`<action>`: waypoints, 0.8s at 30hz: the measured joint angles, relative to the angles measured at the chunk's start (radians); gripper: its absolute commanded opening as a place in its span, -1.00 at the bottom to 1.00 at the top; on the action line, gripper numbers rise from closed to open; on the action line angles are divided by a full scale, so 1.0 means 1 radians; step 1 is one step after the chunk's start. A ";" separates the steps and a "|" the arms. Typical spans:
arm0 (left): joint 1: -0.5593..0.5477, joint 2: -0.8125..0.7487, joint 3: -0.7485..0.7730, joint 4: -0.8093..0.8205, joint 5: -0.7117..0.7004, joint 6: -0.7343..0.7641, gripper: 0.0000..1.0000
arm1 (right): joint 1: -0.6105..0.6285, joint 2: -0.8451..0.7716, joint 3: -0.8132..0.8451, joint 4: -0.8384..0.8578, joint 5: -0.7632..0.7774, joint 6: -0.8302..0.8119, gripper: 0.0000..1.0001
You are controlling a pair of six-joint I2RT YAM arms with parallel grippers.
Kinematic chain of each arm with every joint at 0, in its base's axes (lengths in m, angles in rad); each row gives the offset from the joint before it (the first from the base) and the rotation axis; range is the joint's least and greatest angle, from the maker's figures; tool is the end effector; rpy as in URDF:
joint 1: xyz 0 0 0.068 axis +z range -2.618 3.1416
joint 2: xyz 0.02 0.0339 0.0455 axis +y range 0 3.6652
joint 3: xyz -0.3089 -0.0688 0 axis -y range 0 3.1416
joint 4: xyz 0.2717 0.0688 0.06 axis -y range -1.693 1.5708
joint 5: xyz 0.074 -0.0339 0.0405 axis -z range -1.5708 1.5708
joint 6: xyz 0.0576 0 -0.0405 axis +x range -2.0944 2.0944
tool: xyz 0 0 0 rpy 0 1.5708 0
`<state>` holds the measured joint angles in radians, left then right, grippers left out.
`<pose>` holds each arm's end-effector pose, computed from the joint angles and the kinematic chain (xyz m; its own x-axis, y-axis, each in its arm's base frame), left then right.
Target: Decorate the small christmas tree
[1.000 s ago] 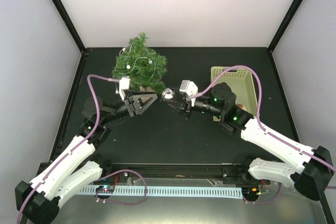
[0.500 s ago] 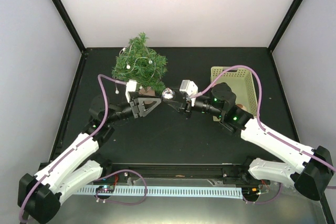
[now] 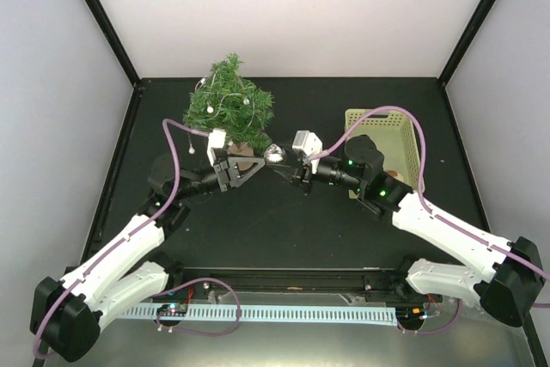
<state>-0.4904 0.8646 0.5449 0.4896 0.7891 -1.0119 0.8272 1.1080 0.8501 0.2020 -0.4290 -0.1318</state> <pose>0.1653 -0.1346 0.3395 -0.7254 -0.2898 -0.6244 0.6296 0.0873 -0.7720 0.1762 0.2269 0.3716 0.0874 -0.0815 -0.9928 -0.9472 0.3018 -0.1082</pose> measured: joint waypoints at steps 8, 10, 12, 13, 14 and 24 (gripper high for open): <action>0.003 -0.093 0.001 -0.120 -0.144 0.155 -0.97 | 0.001 0.051 -0.008 -0.001 0.031 -0.032 -0.11; 0.005 -0.112 0.010 -0.185 -0.198 0.225 -0.97 | 0.001 0.079 -0.014 -0.004 0.038 -0.039 -0.11; 0.007 -0.109 0.032 -0.258 -0.243 0.295 -0.97 | 0.001 0.107 -0.019 -0.008 0.042 -0.044 -0.11; 0.007 -0.101 0.048 -0.297 -0.264 0.333 -0.97 | 0.001 0.120 -0.019 -0.007 0.042 -0.045 -0.11; 0.007 -0.095 0.060 -0.325 -0.281 0.364 -0.97 | 0.001 0.132 -0.019 -0.007 0.044 -0.046 -0.11; 0.010 -0.053 0.151 -0.529 -0.447 0.626 -0.97 | 0.001 0.248 0.008 0.012 0.063 -0.045 -0.10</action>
<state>-0.4808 0.8120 0.6956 -0.0399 0.3424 -0.3859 0.8280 1.3556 0.8577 0.2138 -0.3660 -0.1772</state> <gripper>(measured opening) 0.018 0.483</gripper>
